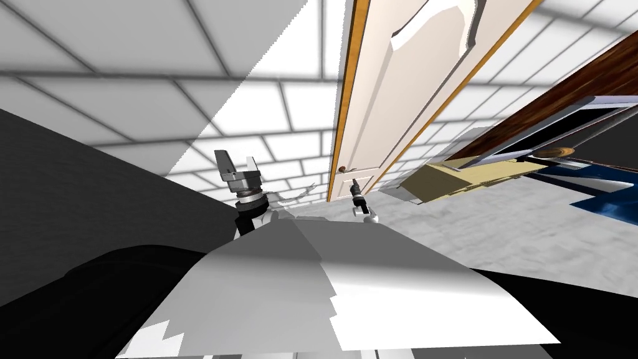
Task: Pull the door open
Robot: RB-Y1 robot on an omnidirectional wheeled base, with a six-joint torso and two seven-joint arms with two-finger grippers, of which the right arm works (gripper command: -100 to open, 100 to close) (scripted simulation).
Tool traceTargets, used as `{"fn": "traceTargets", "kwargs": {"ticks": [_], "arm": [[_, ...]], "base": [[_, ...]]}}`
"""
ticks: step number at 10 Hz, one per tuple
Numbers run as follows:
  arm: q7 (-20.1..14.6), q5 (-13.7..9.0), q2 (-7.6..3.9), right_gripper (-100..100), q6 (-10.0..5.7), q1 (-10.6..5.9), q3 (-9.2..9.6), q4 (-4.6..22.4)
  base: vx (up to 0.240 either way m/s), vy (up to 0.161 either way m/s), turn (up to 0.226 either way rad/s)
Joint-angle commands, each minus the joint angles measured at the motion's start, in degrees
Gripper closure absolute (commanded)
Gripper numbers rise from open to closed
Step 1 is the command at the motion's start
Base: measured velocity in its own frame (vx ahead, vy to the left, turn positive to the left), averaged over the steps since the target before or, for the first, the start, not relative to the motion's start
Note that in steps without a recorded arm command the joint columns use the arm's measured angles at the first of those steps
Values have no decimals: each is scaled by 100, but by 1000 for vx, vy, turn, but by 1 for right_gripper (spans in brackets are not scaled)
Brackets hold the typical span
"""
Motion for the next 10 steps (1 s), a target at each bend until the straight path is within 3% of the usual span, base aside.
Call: {"fn": "traceTargets", "kwargs": {"ticks": [1, 6, 10], "arm": [[-51, 11, -34, -100, -35, -129, 15, 265], [-170, 43, -113, -100, -119, -449, 57, 935], [-228, 58, -150, -100, -160, -604, 77, 1258]], "base": [[22, -116, 134], [18, -101, 139], [11, -58, 80]]}}
